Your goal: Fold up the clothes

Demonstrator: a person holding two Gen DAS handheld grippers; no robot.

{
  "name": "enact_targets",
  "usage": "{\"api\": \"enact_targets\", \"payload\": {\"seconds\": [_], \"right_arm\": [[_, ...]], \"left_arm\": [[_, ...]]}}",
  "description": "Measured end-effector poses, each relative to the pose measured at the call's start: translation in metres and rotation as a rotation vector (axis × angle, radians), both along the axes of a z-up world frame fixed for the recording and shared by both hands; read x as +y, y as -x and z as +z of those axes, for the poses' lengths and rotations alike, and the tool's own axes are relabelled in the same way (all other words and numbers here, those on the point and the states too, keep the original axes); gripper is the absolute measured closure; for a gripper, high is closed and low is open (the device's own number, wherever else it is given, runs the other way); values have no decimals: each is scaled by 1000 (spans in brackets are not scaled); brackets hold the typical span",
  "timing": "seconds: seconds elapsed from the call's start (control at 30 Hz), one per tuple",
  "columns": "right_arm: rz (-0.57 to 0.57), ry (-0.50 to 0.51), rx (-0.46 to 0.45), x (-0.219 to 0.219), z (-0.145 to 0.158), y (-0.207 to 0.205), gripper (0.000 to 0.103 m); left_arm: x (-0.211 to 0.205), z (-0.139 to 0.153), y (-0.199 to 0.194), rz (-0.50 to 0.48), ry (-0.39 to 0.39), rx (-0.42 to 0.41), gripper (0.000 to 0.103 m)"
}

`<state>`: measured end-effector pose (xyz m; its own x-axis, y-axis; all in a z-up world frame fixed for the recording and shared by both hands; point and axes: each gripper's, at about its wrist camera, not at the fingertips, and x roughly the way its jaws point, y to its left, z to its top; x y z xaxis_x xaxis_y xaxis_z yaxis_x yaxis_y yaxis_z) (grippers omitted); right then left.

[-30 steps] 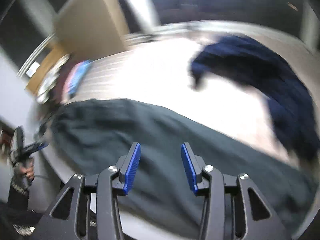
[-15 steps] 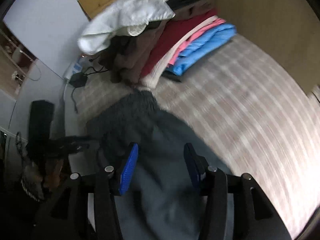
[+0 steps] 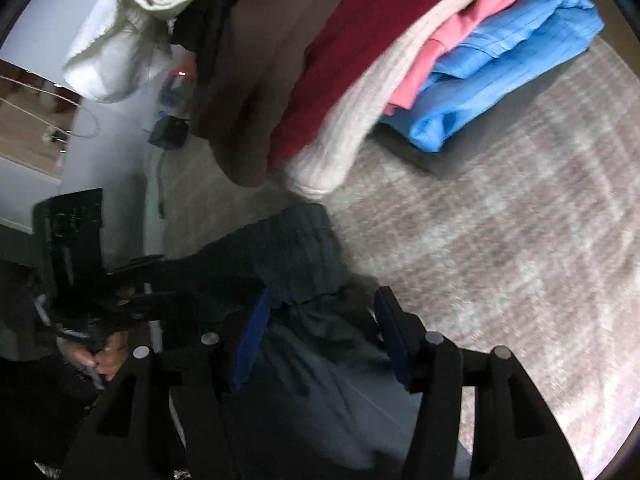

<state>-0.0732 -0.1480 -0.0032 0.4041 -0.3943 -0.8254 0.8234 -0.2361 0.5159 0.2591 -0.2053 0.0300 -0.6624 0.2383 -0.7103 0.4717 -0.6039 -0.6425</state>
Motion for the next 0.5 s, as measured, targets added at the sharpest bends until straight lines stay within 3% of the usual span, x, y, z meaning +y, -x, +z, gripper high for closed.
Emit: {"api": "enact_targets", "payload": {"seconds": [0.03,0.1,0.2,0.33,0.43,0.5], "right_arm": [[4,5,-17,0,-1,-1,61],[11,6,9,1,-2,-5,70],[-9,40,28,1,9,-8,81],[1,114,89,-10,38,-17,83],[22,109,126,-27,34,-27,83],[20,97,162,-36,23,-31,83]], "left_arm": [[0,-1,0,4,-7,12,64],[0,-2,-1,9,-27,35,71],[-6,3,-3,9,-49,57,74],[-15,27,-8,-6,32,77,74],[-22,34,-8,-18,111,53,74],[-30,23,-5,-16,122,16,73]]}}
